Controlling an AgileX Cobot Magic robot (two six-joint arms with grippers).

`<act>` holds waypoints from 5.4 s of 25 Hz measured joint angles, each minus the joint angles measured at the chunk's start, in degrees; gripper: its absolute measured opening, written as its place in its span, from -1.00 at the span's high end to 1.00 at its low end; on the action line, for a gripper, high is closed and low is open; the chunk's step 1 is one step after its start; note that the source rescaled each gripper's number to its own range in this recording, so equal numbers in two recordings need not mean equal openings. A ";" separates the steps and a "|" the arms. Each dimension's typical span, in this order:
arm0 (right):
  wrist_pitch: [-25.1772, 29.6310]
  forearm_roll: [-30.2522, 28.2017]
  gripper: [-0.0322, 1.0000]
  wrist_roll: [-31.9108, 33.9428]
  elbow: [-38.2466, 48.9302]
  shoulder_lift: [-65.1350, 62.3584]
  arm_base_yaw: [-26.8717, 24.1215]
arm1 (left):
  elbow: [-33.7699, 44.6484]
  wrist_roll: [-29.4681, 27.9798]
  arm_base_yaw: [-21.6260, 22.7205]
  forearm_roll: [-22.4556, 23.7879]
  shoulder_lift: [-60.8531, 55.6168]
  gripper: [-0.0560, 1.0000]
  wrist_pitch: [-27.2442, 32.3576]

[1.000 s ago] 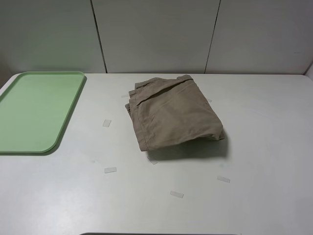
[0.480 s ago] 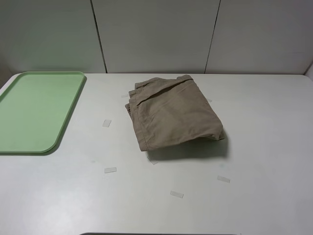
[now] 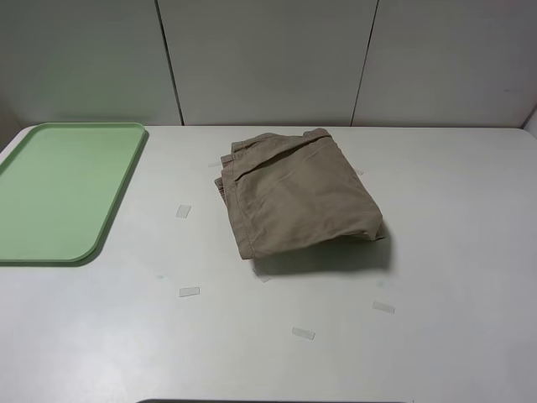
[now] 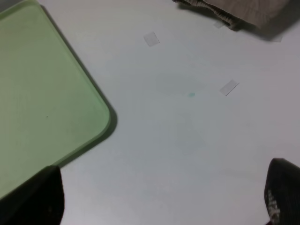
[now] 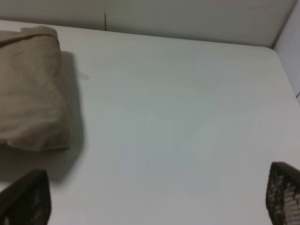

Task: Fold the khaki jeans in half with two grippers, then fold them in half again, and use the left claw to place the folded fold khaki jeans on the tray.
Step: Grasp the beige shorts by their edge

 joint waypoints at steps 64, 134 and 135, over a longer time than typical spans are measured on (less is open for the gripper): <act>6.60 -5.22 -1.00 4.55 1.71 -4.61 8.69 | 0.00 0.00 0.00 0.05 0.00 -0.71 -0.20; 6.60 -5.22 -1.00 4.71 1.71 -4.61 8.69 | -22.04 49.11 17.64 -75.37 108.57 -0.68 -26.54; 6.60 -5.22 -1.00 4.71 1.71 -4.61 8.69 | -22.23 50.33 17.26 -77.36 109.18 -0.68 -26.75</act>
